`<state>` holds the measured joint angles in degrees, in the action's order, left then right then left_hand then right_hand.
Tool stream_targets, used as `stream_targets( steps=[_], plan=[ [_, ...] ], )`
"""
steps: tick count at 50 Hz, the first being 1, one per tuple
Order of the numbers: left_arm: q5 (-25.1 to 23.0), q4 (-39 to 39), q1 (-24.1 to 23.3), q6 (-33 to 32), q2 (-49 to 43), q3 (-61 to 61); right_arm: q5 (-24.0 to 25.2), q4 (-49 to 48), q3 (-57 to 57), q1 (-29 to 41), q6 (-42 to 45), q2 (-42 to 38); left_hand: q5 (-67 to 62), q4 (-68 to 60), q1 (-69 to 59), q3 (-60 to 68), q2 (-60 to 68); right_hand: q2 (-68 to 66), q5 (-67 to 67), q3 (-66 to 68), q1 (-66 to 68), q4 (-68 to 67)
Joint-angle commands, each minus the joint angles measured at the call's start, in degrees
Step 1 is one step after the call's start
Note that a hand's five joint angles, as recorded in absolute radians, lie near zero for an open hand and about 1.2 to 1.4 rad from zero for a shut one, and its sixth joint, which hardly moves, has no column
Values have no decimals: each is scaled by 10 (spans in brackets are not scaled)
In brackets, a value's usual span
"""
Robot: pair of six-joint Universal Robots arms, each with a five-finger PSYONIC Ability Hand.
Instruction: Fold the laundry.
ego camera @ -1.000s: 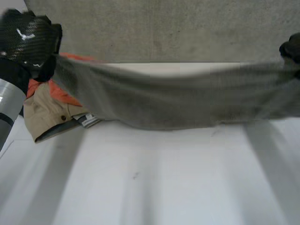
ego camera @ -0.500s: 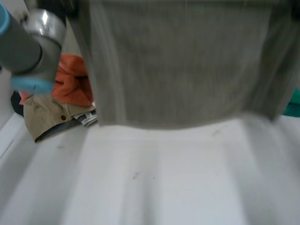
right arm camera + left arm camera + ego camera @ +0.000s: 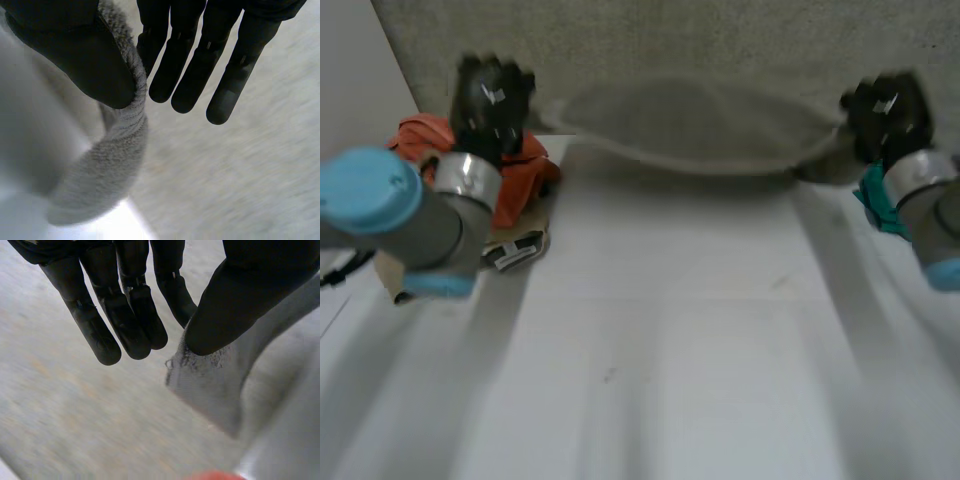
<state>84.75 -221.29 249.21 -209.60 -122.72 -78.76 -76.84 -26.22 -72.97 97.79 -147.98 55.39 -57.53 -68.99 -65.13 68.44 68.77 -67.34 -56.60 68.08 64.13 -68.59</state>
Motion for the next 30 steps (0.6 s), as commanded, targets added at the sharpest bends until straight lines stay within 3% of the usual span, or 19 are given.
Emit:
stream_targets(
  steps=[1,7,11,20,25,30],
  plan=[
    [-21,23,-2,-25,-24,-92,4,84,-23,-3,28,-53,-125,-110,-149,116,112,-127,-134,119,159,-114],
    [-20,138,4,-104,49,-197,13,188,-83,-6,80,-14,-125,-110,-149,116,112,-127,-134,119,159,-114],
    [-10,240,7,-150,133,-255,7,285,-136,-23,145,74,-125,-110,-149,116,112,-127,-134,119,159,-114],
    [5,588,4,-185,346,-323,9,538,-255,-118,346,235,-125,-110,-149,116,112,-127,-134,119,159,-114],
    [5,600,4,-199,345,-320,13,525,-270,-131,358,243,-125,-110,-149,116,112,-127,-134,119,159,-114],
    [7,524,1,-212,283,-287,13,439,-262,-128,303,243,-125,-110,-149,116,112,-127,-134,119,159,-114]
  ],
)
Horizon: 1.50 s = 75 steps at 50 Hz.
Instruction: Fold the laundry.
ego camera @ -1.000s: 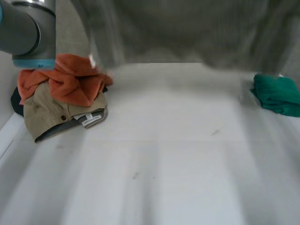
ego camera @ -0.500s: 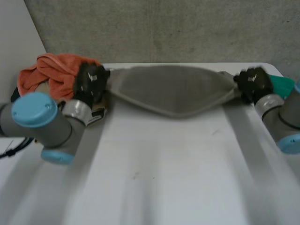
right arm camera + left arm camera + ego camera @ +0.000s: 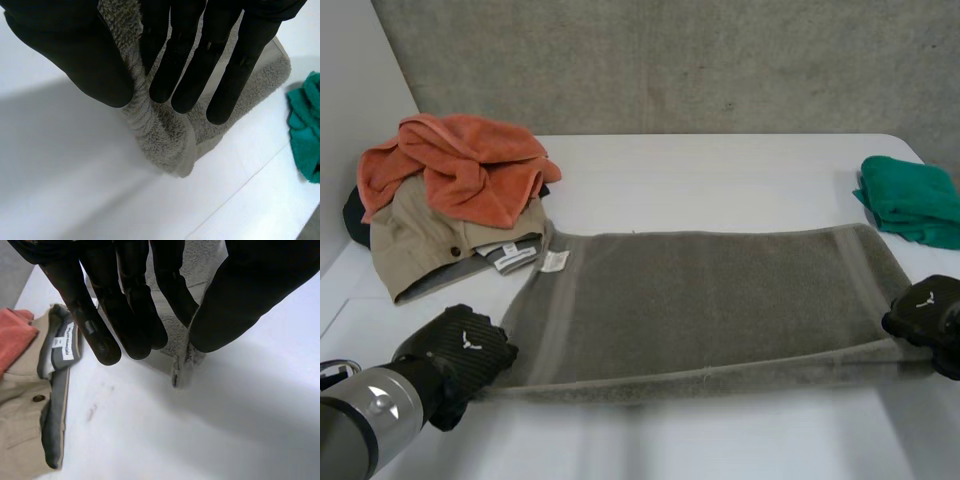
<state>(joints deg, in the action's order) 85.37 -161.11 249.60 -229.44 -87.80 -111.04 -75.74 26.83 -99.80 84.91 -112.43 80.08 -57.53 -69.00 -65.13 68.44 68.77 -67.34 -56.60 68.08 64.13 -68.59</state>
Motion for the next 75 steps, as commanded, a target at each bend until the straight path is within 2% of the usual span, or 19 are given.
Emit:
stream_targets(
  steps=[1,5,9,16,20,25,28,29,31,32,33,36,42,51,58,65,69,74,75],
  plan=[
    [1,-94,-4,-12,-76,43,1,-129,11,3,-81,-6,-125,-110,-149,116,112,-127,-134,119,159,-114],
    [1,-197,-13,-10,-134,86,-6,-224,16,17,-126,-40,-125,-110,-149,116,112,-127,-134,119,159,-114],
    [8,-299,-44,-16,-225,165,-17,-321,28,32,-142,-87,-125,-110,-149,116,112,-127,-134,119,159,-114],
    [33,-320,-57,-16,-343,287,-46,-429,50,66,-130,-135,-125,-110,-149,116,112,-127,-134,119,159,-114],
    [33,-323,-59,-20,-402,356,-50,-459,101,85,-129,-197,-125,-110,-149,116,112,-127,-134,119,159,-114],
    [38,-361,-56,-22,-470,516,-56,-471,235,96,-137,-251,-125,-110,-149,116,112,-127,-134,119,159,-114],
    [52,-413,-50,-14,-471,598,-72,-503,322,111,-148,-257,-125,-110,-149,116,112,-127,-134,119,159,-114],
    [59,-464,-49,-8,-468,629,-86,-550,371,119,-167,-254,-125,-110,-149,116,112,-127,-134,119,159,-114],
    [66,-526,-51,-3,-459,655,-98,-610,407,127,-198,-249,-125,-110,-149,116,112,-127,-134,119,159,-114],
    [70,-556,-51,3,-449,663,-109,-670,427,128,-236,-238,-125,-110,-149,116,112,-127,-134,119,159,-114],
    [74,-607,-50,21,-420,667,-112,-695,431,127,-254,-231,-125,-110,-149,116,112,-127,-134,119,159,-114],
    [81,-650,-46,57,-373,659,-112,-745,432,125,-304,-197,-125,-110,-149,116,112,-127,-134,119,159,-114],
    [79,-596,-24,107,-341,606,-102,-680,418,126,-321,-188,-125,-110,-149,116,112,-127,-134,119,159,-114],
    [67,-573,-24,109,-342,464,-50,-587,319,131,-322,-188,-125,-110,-149,116,112,-127,-134,119,159,-114],
    [49,-571,-29,106,-341,307,-21,-501,227,127,-318,-201,-125,-110,-149,116,112,-127,-134,119,159,-114],
    [48,-570,-29,104,-302,165,0,-427,119,123,-311,-196,-125,-110,-149,116,112,-127,-134,119,159,-114],
    [45,-570,-30,103,-258,78,21,-401,58,112,-289,-183,-125,-110,-149,116,112,-127,-134,119,159,-114],
    [43,-571,-32,102,-207,3,30,-332,8,74,-220,-134,-125,-110,-149,116,112,-127,-134,119,159,-114],
    [40,-571,-32,102,-203,-2,31,-320,8,71,-209,-133,-125,-110,-149,116,112,-77,-85,70,109,-65]
  ],
)
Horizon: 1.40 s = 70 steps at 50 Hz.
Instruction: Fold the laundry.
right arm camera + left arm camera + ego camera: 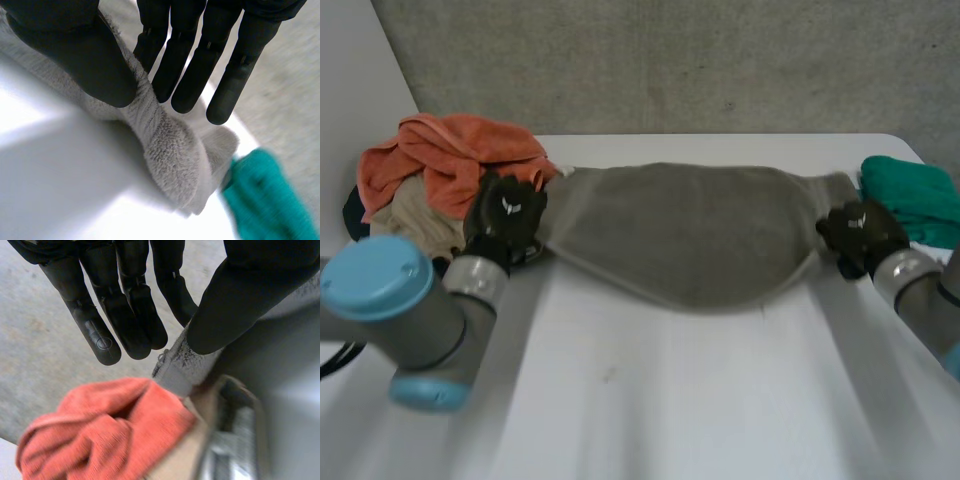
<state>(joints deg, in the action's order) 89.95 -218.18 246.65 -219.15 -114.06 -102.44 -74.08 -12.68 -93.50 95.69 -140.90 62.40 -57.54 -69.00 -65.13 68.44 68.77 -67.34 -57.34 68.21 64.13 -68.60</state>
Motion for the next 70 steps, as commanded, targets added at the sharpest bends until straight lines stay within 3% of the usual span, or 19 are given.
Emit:
stream_targets(
  steps=[1,3,7,17,22,31,48,54,56,58,64,70],
  plan=[
    [-8,-1,-2,0,62,-94,16,84,-54,-39,84,44,-125,-110,-149,116,112,33,33,-42,-1,46],
    [-19,0,-3,-1,71,-100,15,101,-48,-44,94,49,-125,-110,-149,116,112,210,210,-219,-178,223],
    [-23,0,-2,-1,77,-95,6,113,-12,-45,88,58,-125,-110,-149,116,112,290,290,-299,-258,303],
    [-23,1,0,0,88,-81,10,226,115,-40,31,89,-125,-110,-149,116,112,293,293,-302,-261,306],
    [-23,1,-3,0,88,-77,17,327,211,-45,59,19,-125,-110,-149,116,112,293,293,-302,-261,306],
    [-24,0,-4,1,85,-70,10,332,284,-38,150,-67,-125,-110,-149,116,112,320,320,-329,-288,333],
    [-36,0,-1,2,83,-69,2,379,344,-5,121,-175,-125,-110,-149,116,112,352,352,-361,-320,365],
    [-36,0,-1,2,83,-68,-12,380,341,-2,118,-189,-125,-110,-149,116,112,322,322,-331,-290,335],
    [-36,1,-1,2,83,-68,-25,380,340,-2,122,-191,-125,-110,-149,116,112,143,143,-152,-111,156],
    [-36,1,-1,1,83,-69,-27,364,338,1,114,-179,-125,-110,-149,116,112,-125,-125,116,157,-113],
    [-34,24,1,0,113,-72,-24,281,256,-2,73,-87,-125,-110,-149,116,112,-127,-127,118,159,-114],
    [-34,99,8,0,172,-78,-5,285,162,-30,77,25,-125,-110,-149,116,112,-127,-127,118,159,-114]
  ],
)
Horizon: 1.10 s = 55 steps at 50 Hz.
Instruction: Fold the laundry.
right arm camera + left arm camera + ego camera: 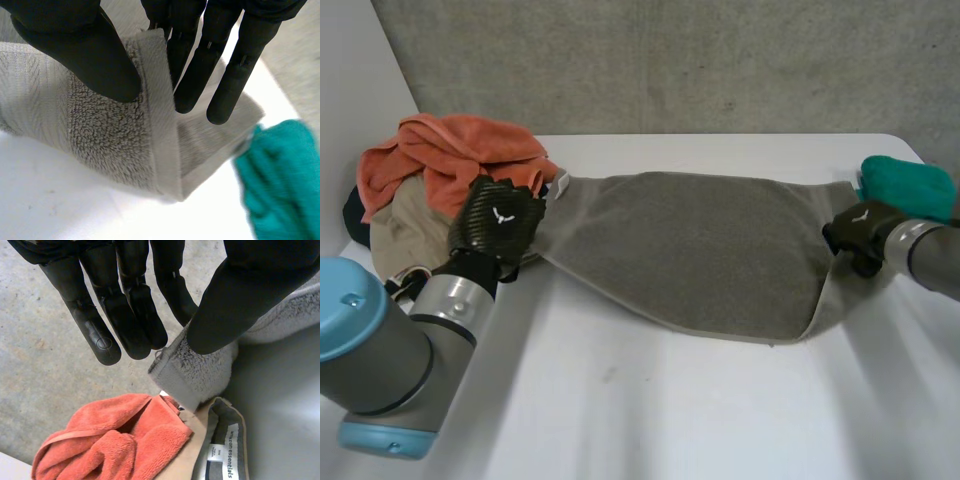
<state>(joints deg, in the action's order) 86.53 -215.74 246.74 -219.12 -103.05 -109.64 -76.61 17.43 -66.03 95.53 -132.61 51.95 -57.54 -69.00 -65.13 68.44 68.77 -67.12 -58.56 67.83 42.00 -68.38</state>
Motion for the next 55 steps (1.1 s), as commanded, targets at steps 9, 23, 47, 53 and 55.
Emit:
stream_targets(
  steps=[9,23,47,53,55],
  plan=[
    [-2,309,13,-2,187,-40,30,123,-254,-155,139,263,-125,-110,-149,116,112,-129,-114,122,380,-116],
    [-9,221,8,3,90,-23,156,-50,-326,-183,70,167,-125,-110,-149,116,112,-129,-114,122,380,-116],
    [-9,145,14,5,-169,234,105,-275,-215,-141,-142,119,-125,-110,-149,116,112,-129,-114,122,380,-116],
    [7,135,12,6,-271,370,66,-311,-112,-102,-170,37,-125,-110,-149,116,112,-129,-114,122,380,-116],
    [12,138,9,5,-289,396,58,-303,-87,-93,-170,16,-125,-110,-149,116,112,-129,-114,122,380,-116]
  ],
)
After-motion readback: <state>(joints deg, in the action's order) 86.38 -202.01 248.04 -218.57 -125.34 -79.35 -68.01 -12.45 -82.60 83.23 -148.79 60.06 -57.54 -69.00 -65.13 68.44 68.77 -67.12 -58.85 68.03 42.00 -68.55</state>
